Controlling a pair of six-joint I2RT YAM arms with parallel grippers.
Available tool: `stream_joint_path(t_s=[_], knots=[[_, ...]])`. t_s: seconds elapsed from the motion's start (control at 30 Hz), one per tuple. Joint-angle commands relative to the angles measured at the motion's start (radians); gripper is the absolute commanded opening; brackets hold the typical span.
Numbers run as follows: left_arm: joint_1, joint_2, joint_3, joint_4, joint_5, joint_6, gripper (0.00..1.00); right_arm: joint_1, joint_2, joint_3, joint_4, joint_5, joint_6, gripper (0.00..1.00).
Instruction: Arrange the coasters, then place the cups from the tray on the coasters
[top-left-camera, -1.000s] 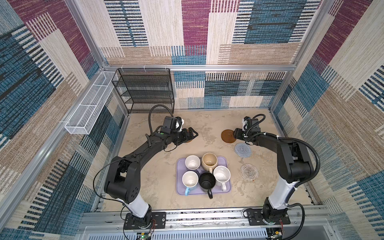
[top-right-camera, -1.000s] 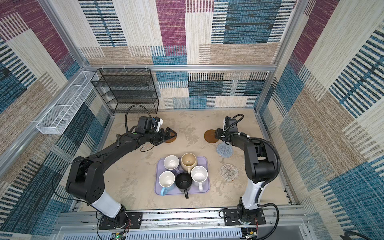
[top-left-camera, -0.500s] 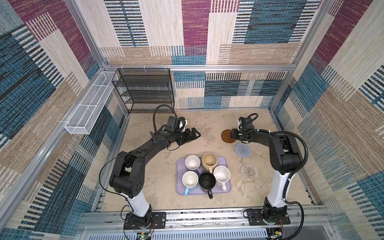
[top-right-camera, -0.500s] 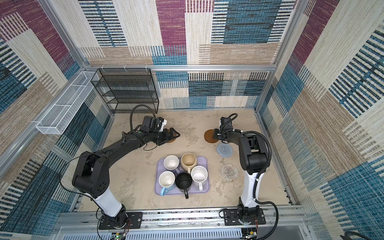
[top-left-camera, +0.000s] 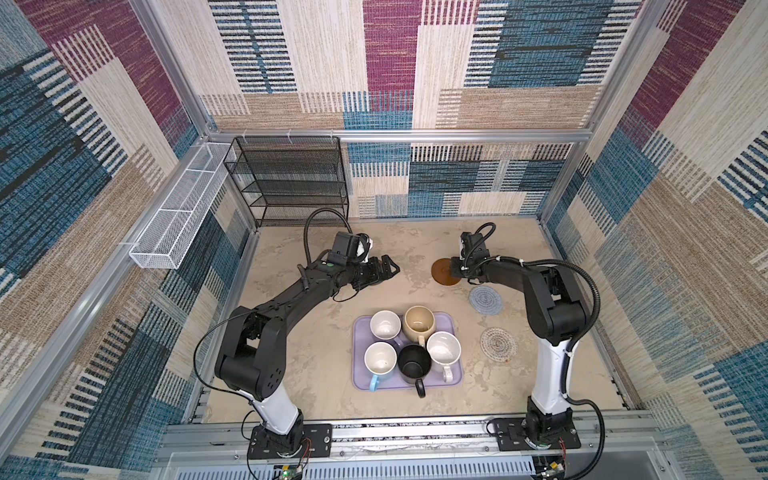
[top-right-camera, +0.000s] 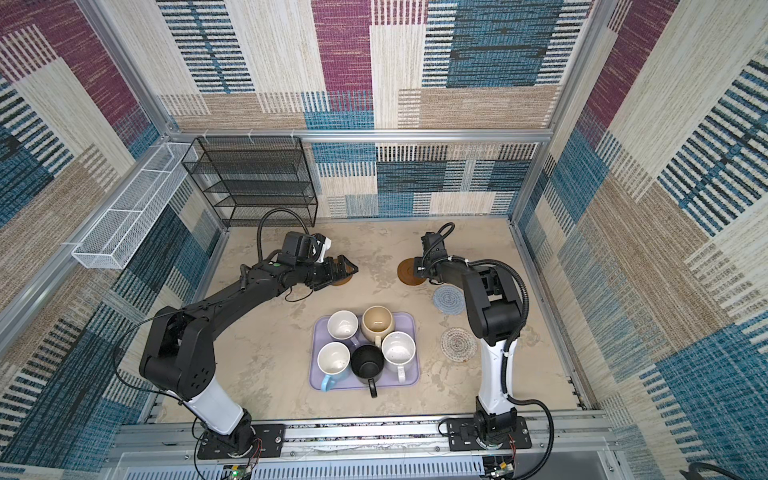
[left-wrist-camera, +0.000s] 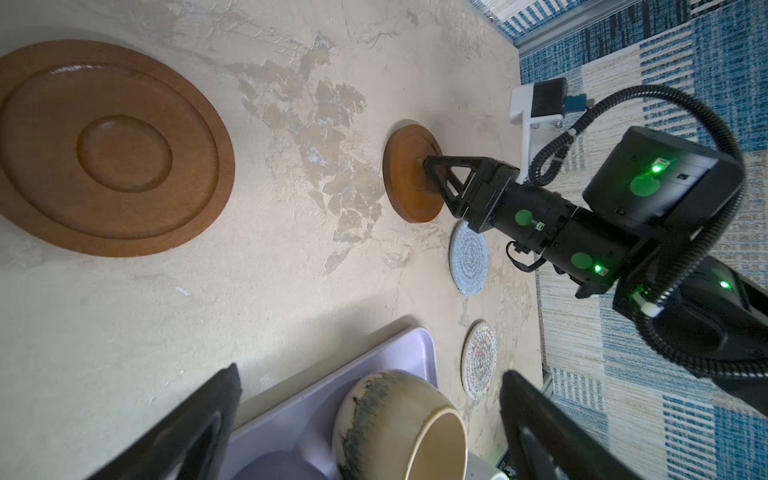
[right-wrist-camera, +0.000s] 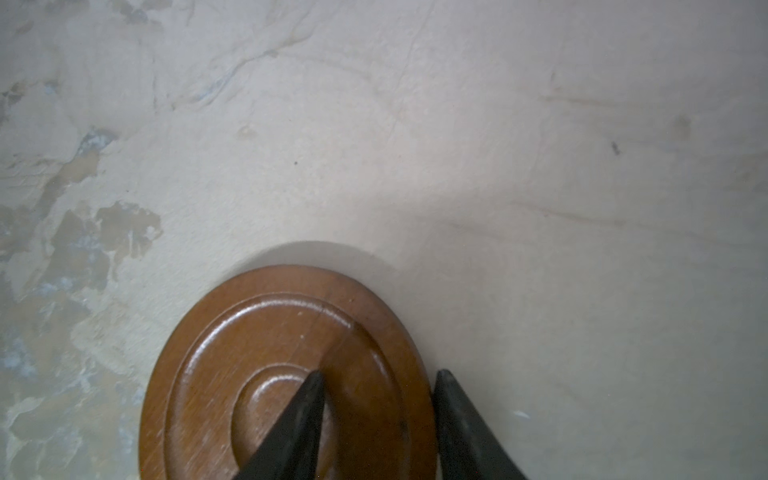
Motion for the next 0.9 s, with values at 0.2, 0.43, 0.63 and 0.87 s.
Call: stream_joint_path(t_s=[0.2, 0.43, 0.63, 0.87], knots=[[-0.001, -0.003, 0.005, -0.014, -0.013, 0.019, 1.00, 0.068, 0.051, 0.056, -0.128, 0.028, 0.064, 0.45], [-0.001, -0.013, -0.003, -0.014, -0.018, 0.016, 1.00, 0.122, 0.114, 0.164, -0.175, 0.047, 0.099, 0.46], [-0.001, -0.023, -0.018, -0.022, -0.034, 0.031, 1.00, 0.161, 0.166, 0.241, -0.200, 0.054, 0.107, 0.46], [-0.001, -0.036, -0.037, -0.014, -0.037, 0.031, 1.00, 0.201, 0.211, 0.334, -0.231, 0.057, 0.122, 0.46]])
